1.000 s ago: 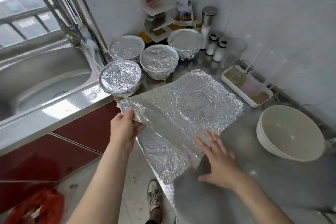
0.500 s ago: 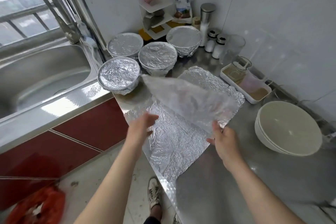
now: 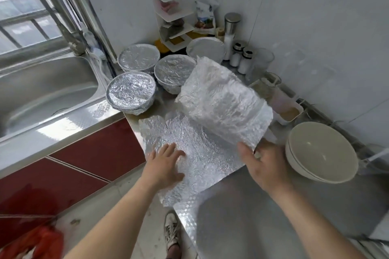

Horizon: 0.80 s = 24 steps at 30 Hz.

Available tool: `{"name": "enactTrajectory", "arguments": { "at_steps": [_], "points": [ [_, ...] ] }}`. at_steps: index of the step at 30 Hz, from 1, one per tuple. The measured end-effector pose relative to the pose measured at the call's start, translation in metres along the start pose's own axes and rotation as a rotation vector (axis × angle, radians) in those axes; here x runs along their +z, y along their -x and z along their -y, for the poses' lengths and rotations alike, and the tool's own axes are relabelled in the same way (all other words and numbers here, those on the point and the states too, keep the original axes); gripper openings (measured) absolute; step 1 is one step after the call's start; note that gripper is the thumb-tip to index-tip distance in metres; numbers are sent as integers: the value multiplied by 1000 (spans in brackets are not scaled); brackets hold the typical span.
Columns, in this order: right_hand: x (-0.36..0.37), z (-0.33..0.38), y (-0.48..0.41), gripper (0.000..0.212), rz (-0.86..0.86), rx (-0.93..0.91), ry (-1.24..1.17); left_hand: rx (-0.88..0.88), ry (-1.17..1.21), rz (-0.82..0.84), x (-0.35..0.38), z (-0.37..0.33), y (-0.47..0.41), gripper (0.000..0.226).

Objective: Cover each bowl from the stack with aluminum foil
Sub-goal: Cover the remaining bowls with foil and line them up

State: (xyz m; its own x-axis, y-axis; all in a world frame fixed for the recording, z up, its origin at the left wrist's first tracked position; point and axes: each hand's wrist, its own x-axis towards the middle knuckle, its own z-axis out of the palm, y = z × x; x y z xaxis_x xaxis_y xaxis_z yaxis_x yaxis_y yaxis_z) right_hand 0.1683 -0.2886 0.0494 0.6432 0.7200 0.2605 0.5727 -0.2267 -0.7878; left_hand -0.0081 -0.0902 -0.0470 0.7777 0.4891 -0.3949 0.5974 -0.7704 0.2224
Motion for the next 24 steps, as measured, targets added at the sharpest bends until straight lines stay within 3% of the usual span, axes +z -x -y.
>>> {"name": "enactTrajectory", "arguments": {
  "at_steps": [3,6,8,9,11,14,16,19,22,24],
  "points": [
    [-1,-19,22,15,29,-14,-31,-79,71,-53,-10,15,-7,70],
    [-1,-34,46,16,-34,-34,2,-216,720,-239,-22,13,-7,78],
    [0,-36,55,28,-36,-15,-88,-198,1219,-295,-33,6,-5,84],
    [0,-38,57,32,-31,7,-115,-193,1337,-297,-36,3,-4,85],
    [2,-46,63,32,-11,36,-64,-264,1224,-378,-39,-4,1,78],
    [6,-61,76,31,50,56,108,-592,789,-587,-32,6,16,61],
    [9,-71,83,25,76,34,169,-753,757,-513,-19,19,25,47],
    [10,-89,95,33,167,-86,242,-710,985,-362,-8,22,35,42],
    [2,-103,104,41,319,-127,306,-552,829,-400,-20,13,41,61],
    [-2,-109,111,51,363,-145,360,-428,745,-476,-40,2,43,51]
  ]
}}
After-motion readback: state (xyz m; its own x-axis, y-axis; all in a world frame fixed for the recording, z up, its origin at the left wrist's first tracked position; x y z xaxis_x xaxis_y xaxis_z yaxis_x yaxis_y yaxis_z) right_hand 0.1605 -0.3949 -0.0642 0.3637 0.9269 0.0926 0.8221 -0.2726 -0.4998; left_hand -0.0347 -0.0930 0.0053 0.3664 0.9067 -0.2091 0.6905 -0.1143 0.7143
